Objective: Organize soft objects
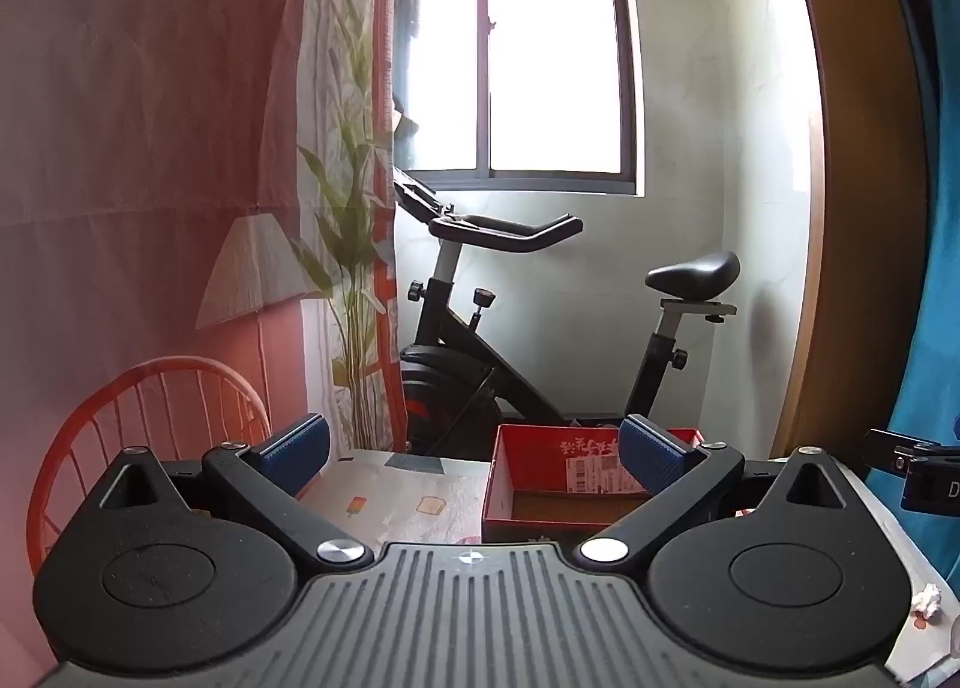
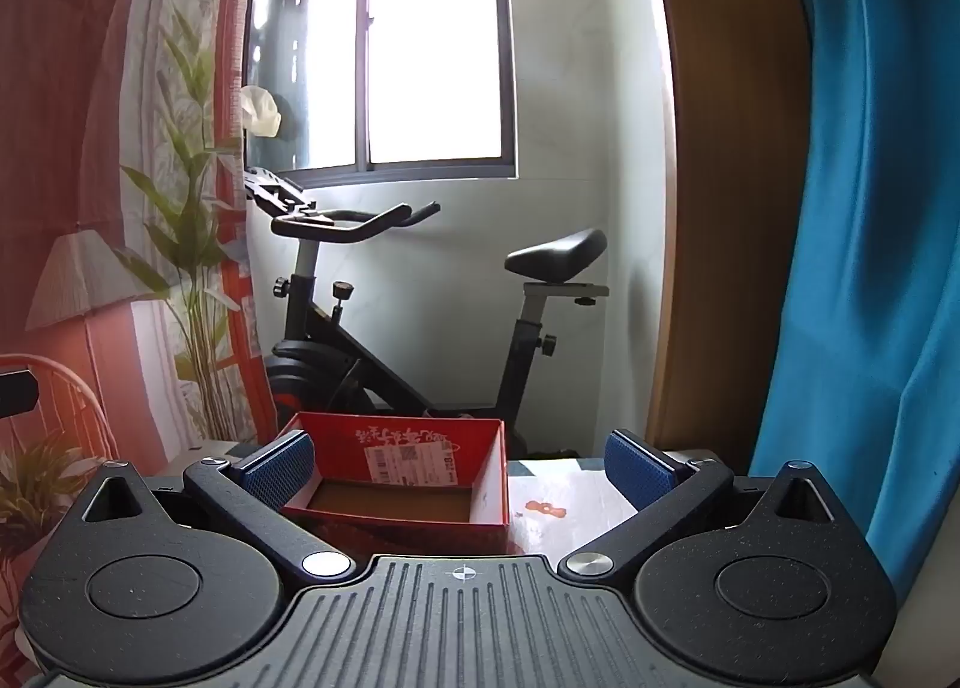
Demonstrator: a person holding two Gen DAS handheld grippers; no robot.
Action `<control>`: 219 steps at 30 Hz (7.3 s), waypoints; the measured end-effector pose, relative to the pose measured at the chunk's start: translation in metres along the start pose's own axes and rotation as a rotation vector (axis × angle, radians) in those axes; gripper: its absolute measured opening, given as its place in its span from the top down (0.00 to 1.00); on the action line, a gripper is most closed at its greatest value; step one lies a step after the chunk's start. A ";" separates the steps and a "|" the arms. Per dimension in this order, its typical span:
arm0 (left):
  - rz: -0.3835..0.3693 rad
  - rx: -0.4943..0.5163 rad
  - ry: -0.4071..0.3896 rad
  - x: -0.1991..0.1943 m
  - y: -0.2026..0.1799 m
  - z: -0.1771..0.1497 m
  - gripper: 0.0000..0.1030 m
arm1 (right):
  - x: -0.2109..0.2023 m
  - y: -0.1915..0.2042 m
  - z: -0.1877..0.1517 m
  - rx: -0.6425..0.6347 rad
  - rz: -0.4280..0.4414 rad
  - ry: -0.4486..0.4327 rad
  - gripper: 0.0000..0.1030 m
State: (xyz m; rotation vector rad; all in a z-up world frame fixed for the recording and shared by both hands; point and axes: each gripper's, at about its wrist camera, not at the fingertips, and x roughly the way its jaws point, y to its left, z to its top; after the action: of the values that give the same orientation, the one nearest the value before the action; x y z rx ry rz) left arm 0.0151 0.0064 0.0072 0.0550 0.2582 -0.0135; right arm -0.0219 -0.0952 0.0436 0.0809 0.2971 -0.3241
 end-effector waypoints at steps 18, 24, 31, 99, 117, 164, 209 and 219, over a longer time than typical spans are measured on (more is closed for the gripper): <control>0.001 0.009 -0.021 -0.003 -0.001 -0.004 0.00 | -0.001 0.000 0.000 -0.001 -0.001 0.000 0.00; 0.001 0.010 -0.021 -0.003 0.000 -0.005 0.00 | -0.001 -0.001 0.000 -0.002 -0.001 0.000 0.00; 0.001 0.011 -0.020 -0.004 0.000 -0.004 0.00 | 0.001 -0.001 0.000 -0.003 -0.001 0.000 0.00; -0.034 -0.016 0.145 0.082 0.015 -0.083 0.00 | 0.072 -0.025 -0.091 0.104 0.057 0.146 0.00; -0.037 0.046 0.310 0.144 0.008 -0.164 0.00 | 0.130 -0.018 -0.193 0.051 0.124 0.321 0.00; -0.430 0.110 0.499 0.209 -0.012 -0.180 0.36 | 0.165 -0.026 -0.195 -0.043 0.253 0.404 0.51; -0.508 -0.100 0.201 0.251 0.007 -0.041 0.53 | 0.202 -0.020 0.001 -0.390 0.339 0.061 0.71; -0.502 -0.071 0.228 0.342 -0.010 -0.020 0.53 | 0.296 -0.032 0.000 -0.452 0.319 0.052 0.71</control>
State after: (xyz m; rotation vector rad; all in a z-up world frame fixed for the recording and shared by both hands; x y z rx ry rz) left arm 0.3400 -0.0049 -0.0998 -0.0806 0.4953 -0.4998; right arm 0.2356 -0.2150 -0.0464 -0.3068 0.3972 0.0665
